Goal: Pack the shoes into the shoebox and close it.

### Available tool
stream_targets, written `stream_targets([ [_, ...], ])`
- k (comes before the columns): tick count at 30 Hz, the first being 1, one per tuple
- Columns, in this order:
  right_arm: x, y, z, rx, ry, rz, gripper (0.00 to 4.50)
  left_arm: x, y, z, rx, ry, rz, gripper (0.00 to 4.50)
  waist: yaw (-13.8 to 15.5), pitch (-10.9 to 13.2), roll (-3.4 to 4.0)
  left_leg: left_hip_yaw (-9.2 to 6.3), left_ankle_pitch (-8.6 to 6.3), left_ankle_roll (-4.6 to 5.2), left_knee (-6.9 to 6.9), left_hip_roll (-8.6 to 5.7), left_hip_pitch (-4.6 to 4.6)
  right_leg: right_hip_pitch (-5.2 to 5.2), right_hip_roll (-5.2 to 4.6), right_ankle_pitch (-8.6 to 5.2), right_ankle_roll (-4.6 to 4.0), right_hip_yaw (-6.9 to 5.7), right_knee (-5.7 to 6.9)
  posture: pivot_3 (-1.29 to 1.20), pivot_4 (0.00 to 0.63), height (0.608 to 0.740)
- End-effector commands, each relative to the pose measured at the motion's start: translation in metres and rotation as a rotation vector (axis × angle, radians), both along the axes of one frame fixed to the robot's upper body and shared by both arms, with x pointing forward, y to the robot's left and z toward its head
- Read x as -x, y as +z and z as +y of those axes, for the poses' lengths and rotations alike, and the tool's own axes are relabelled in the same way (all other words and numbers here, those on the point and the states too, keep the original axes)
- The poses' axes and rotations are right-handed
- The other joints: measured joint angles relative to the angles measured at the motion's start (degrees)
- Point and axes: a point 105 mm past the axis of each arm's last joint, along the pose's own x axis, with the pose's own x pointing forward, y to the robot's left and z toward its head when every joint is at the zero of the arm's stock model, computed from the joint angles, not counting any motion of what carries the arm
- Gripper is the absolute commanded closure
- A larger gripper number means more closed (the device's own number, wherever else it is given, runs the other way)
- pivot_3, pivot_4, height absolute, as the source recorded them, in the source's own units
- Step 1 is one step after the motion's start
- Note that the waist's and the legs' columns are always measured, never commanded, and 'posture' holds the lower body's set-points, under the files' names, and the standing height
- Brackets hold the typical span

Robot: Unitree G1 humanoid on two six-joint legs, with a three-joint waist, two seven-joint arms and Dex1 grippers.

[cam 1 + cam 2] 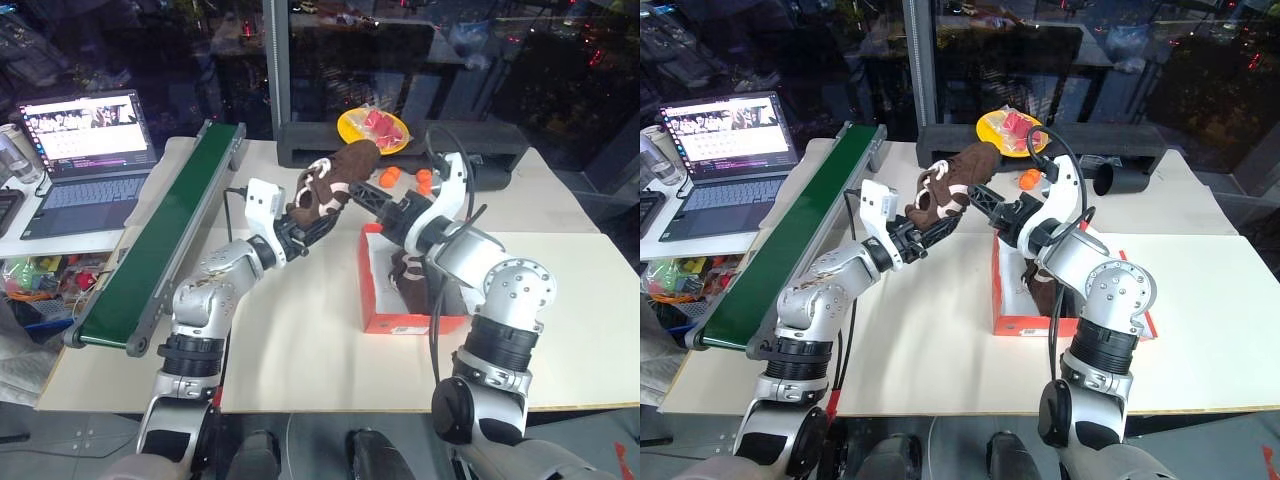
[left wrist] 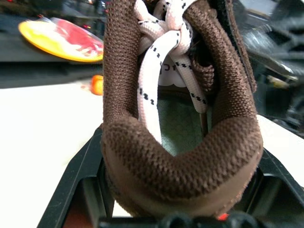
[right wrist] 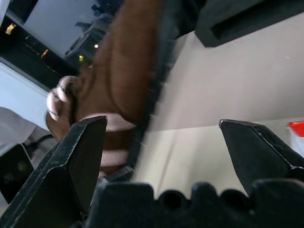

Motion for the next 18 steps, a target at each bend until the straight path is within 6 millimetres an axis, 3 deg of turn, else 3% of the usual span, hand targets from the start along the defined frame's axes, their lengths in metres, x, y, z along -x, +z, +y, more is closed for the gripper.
stream_targets([
  [1, -0.001, 0.016, 0.006, -0.031, 0.003, -0.045, 0.0, 0.014, 0.019, -0.02, 0.0, -0.093, -0.089, 1.95, -0.16, 0.0, 0.0, 0.0, 0.0, 0.0, 0.0, 0.0, -0.01, -0.01, 0.01, 0.0, 0.0, 0.0, 0.0, 0.0, 0.15, 0.719],
  [9, -0.006, 0.012, 0.007, -0.065, -0.021, -0.027, 0.0, 0.022, 0.019, -0.026, 0.0, -0.142, -0.099, 1.95, -0.34, 0.0, 0.01, -0.01, 0.0, 0.0, 0.0, 0.01, 0.0, -0.01, 0.01, 0.0, 0.01, 0.0, 0.0, 0.0, 0.15, 0.719],
  [10, -0.006, 0.013, 0.006, -0.078, -0.021, -0.028, 0.51, 0.022, 0.019, -0.026, -0.002, -0.142, -0.099, 1.98, -0.36, 0.0, 0.01, -0.01, 0.0, 0.0, 0.0, 0.01, 0.0, -0.01, 0.01, 0.0, 0.01, 0.0, 0.0, 0.0, 0.15, 0.719],
  [18, -0.002, 0.026, 0.006, -0.147, -0.021, -0.066, 3.07, 0.021, 0.017, -0.023, -0.02, -0.14, -0.105, 1.98, -0.34, 0.01, 0.02, -0.02, 0.0, 0.0, 0.0, 0.01, -0.01, -0.02, 0.01, -0.01, 0.01, -0.01, -0.01, 0.0, 0.15, 0.719],
])
